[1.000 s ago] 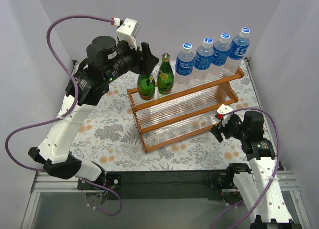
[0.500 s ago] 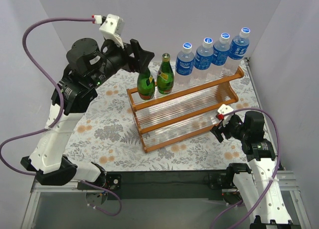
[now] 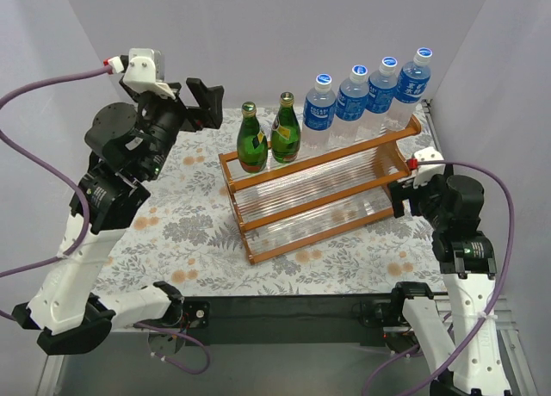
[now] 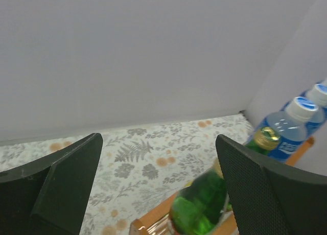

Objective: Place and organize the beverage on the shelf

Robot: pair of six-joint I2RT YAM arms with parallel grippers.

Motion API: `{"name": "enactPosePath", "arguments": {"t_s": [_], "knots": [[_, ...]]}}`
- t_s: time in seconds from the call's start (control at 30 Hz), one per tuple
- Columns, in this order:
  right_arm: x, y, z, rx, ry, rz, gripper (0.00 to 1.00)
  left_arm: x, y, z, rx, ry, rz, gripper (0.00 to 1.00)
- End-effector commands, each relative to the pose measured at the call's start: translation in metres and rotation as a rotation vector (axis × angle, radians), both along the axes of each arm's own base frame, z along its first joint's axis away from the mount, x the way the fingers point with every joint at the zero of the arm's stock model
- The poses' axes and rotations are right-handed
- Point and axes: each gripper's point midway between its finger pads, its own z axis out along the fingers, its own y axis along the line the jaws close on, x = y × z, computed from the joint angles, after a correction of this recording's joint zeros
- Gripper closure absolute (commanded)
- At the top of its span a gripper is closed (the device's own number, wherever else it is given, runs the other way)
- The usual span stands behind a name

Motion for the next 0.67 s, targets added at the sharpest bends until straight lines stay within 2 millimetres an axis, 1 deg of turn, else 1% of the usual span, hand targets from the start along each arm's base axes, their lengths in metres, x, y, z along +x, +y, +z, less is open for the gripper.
{"name": "enactPosePath", "arguments": {"t_s": [0.0, 0.03, 0.07, 0.1, 0.13, 0.17, 0.2, 0.23, 0.27, 0.3, 0.33, 0.37, 0.4, 0.5, 0.53, 0.63], "knots": [[0.000, -0.038, 0.028, 0.068, -0.056, -0.271, 0.02, 0.017, 0.033, -0.025, 0.027, 0.034, 0.200, 0.07], [0.000, -0.053, 0.031, 0.057, -0.070, -0.363, 0.02, 0.014, 0.043, -0.023, 0.014, 0.023, 0.229, 0.07], [0.000, -0.062, 0.034, 0.063, -0.083, -0.429, 0.02, 0.015, 0.047, -0.034, 0.025, 0.041, 0.253, 0.07], [-0.001, -0.072, 0.038, 0.062, -0.098, -0.494, 0.02, 0.014, 0.053, -0.037, 0.019, 0.048, 0.278, 0.07], [-0.005, -0.091, 0.043, 0.048, -0.122, -0.615, 0.02, 0.008, 0.059, -0.038, 0.003, 0.050, 0.291, 0.07], [-0.007, -0.100, 0.046, 0.034, -0.136, -0.664, 0.02, 0.009, 0.060, -0.050, 0.012, 0.069, 0.298, 0.07], [-0.013, -0.112, 0.047, 0.006, -0.149, -0.739, 0.02, 0.007, 0.061, -0.057, 0.015, 0.078, 0.304, 0.07], [-0.016, -0.117, 0.050, -0.009, -0.164, -0.764, 0.02, -0.002, 0.068, -0.055, -0.007, 0.062, 0.303, 0.07], [-0.017, -0.121, 0.052, -0.018, -0.179, -0.782, 0.02, -0.003, 0.069, -0.060, -0.013, 0.066, 0.306, 0.07], [-0.020, -0.125, 0.055, -0.032, -0.197, -0.806, 0.02, -0.003, 0.069, -0.072, -0.002, 0.085, 0.306, 0.07], [-0.021, -0.127, 0.051, -0.053, -0.194, -0.805, 0.02, -0.006, 0.070, -0.077, 0.001, 0.093, 0.305, 0.07], [-0.024, -0.127, 0.054, -0.055, -0.214, -0.803, 0.02, -0.010, 0.073, -0.080, -0.003, 0.093, 0.306, 0.07], [-0.025, -0.128, 0.057, -0.057, -0.237, -0.805, 0.02, -0.010, 0.073, -0.090, 0.004, 0.115, 0.304, 0.07], [-0.028, -0.129, 0.058, -0.068, -0.253, -0.805, 0.02, -0.016, 0.075, -0.099, 0.005, 0.131, 0.299, 0.07], [-0.029, -0.130, 0.057, -0.070, -0.252, -0.808, 0.02, -0.016, 0.076, -0.107, 0.019, 0.148, 0.301, 0.07], [-0.029, -0.131, 0.059, -0.075, -0.256, -0.814, 0.02, -0.021, 0.078, -0.114, 0.019, 0.157, 0.298, 0.07]]}}
